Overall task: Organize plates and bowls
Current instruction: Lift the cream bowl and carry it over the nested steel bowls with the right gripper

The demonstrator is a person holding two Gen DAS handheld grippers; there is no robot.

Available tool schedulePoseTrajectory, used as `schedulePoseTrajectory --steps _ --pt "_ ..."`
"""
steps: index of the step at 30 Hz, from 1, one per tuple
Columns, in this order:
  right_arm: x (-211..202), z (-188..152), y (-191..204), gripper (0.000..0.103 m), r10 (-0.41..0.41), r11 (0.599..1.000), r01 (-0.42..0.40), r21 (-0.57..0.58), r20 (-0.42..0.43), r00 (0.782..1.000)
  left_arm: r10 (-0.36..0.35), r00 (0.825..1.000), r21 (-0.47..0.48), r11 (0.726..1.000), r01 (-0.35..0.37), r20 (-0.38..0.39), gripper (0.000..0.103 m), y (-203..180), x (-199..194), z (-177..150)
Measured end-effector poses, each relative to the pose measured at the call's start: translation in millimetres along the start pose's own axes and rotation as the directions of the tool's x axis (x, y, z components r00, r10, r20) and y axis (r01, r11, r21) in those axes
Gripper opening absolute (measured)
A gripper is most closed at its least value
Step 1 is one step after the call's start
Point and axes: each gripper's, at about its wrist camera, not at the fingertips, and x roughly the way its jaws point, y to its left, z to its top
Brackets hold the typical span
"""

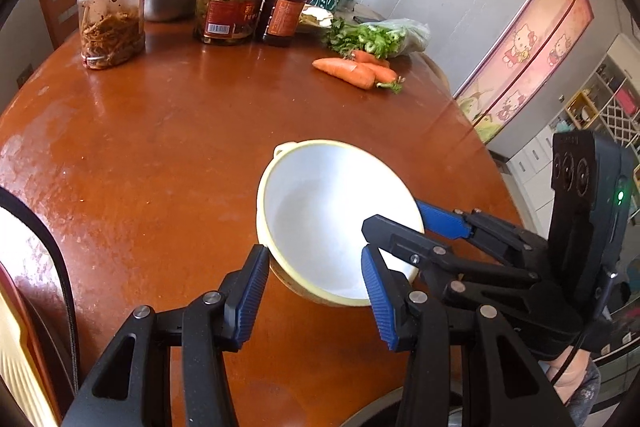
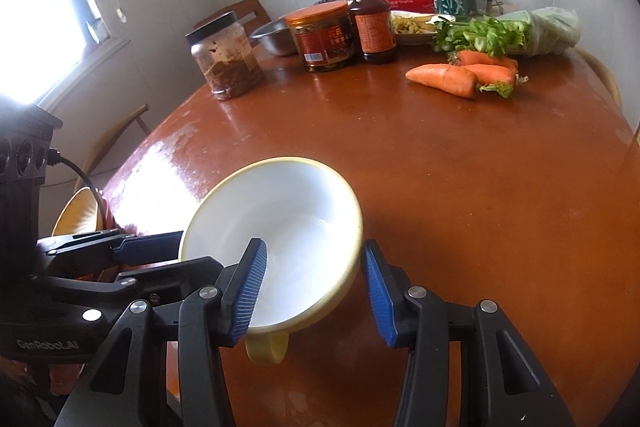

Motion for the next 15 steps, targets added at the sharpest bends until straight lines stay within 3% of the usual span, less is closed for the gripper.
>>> schedulePoseTrajectory --steps 15 --pt "-45.0 -4.8 27.7 0.05 0.026 0.999 -0.022 -0.036 0.09 0.996 0.035 0.993 0.042 0.998 -0.041 0.114 0.047 -14.4 -48.6 -11.9"
